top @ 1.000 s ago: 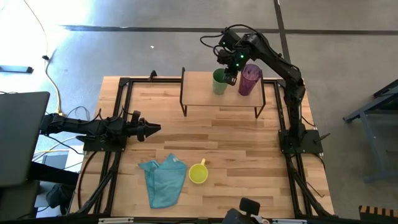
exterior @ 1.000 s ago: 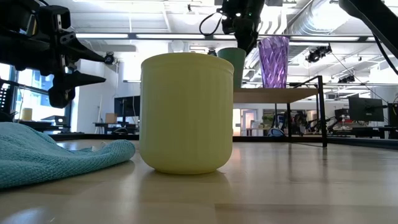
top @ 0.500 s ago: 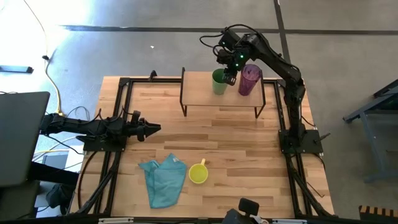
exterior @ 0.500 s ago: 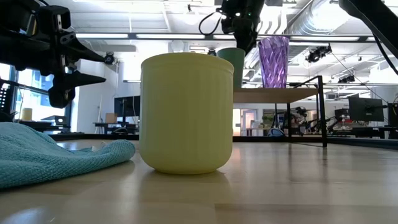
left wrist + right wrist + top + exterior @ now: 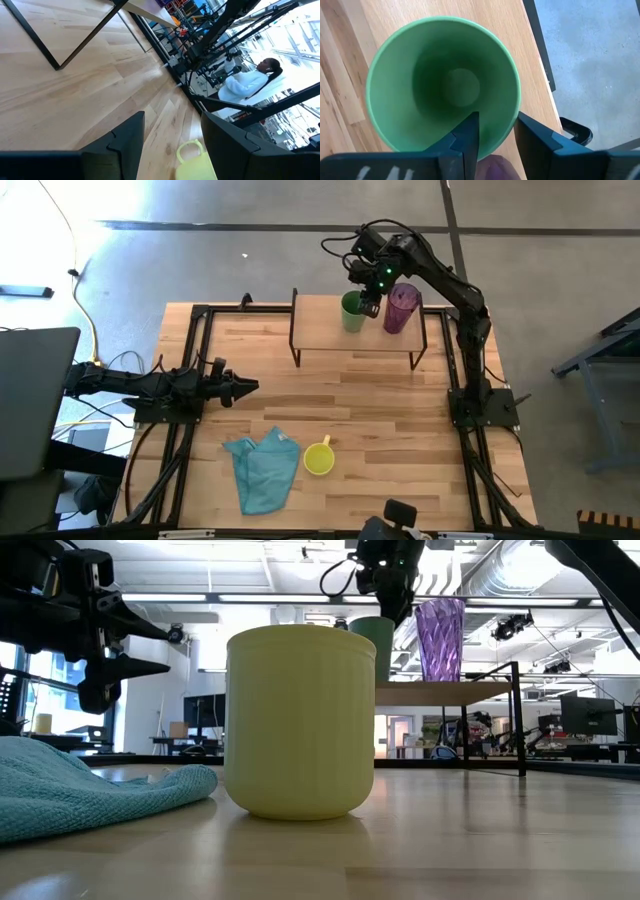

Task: Stack small to large cups/mugs on shelf
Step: Put the green cup on the shelf, then put the yellow mug on the shelf

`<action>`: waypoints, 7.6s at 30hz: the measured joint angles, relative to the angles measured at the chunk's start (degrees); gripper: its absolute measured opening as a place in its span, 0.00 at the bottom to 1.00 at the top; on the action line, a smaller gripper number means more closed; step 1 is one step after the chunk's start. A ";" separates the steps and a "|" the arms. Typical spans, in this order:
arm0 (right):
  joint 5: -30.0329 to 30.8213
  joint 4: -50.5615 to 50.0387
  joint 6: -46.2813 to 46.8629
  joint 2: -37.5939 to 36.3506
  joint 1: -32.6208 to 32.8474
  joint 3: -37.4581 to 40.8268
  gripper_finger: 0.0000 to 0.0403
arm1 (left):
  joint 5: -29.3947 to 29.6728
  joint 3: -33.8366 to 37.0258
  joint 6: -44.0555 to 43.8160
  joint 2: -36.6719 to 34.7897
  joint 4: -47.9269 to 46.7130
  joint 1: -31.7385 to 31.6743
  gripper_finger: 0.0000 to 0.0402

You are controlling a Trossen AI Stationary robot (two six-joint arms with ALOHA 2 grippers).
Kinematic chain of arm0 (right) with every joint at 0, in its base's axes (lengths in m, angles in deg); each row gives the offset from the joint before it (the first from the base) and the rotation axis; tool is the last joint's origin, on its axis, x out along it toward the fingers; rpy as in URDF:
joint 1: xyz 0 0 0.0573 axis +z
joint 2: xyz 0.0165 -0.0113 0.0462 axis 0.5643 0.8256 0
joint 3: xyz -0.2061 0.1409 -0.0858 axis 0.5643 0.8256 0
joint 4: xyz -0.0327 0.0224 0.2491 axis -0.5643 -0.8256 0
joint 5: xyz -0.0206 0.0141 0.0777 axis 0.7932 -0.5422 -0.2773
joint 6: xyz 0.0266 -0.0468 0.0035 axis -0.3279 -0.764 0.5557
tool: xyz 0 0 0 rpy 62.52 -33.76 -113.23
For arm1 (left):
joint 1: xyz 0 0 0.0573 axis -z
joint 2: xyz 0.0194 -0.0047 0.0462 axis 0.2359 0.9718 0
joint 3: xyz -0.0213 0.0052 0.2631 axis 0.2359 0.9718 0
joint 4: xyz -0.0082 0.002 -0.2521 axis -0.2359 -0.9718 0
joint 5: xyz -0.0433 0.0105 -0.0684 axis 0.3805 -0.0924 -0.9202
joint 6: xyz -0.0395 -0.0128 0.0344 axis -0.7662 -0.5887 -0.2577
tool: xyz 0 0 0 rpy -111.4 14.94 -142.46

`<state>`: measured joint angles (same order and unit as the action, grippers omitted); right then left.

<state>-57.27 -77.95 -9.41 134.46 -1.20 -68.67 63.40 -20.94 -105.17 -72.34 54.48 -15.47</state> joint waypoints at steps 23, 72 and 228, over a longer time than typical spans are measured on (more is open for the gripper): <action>-0.60 0.50 0.70 0.00 0.02 0.00 0.46 | 0.00 0.00 0.02 0.00 -0.11 -0.01 0.46; -28.02 10.43 4.81 -26.52 13.51 0.00 0.46 | -6.76 0.00 1.36 -0.02 7.97 -0.02 0.46; -12.50 -0.68 16.97 -29.05 34.46 2.01 0.39 | -19.65 -62.77 45.22 91.12 -13.80 18.80 0.06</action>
<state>-69.78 -78.63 7.55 105.41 33.27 -66.66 43.75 -83.71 -59.94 18.79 40.68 3.33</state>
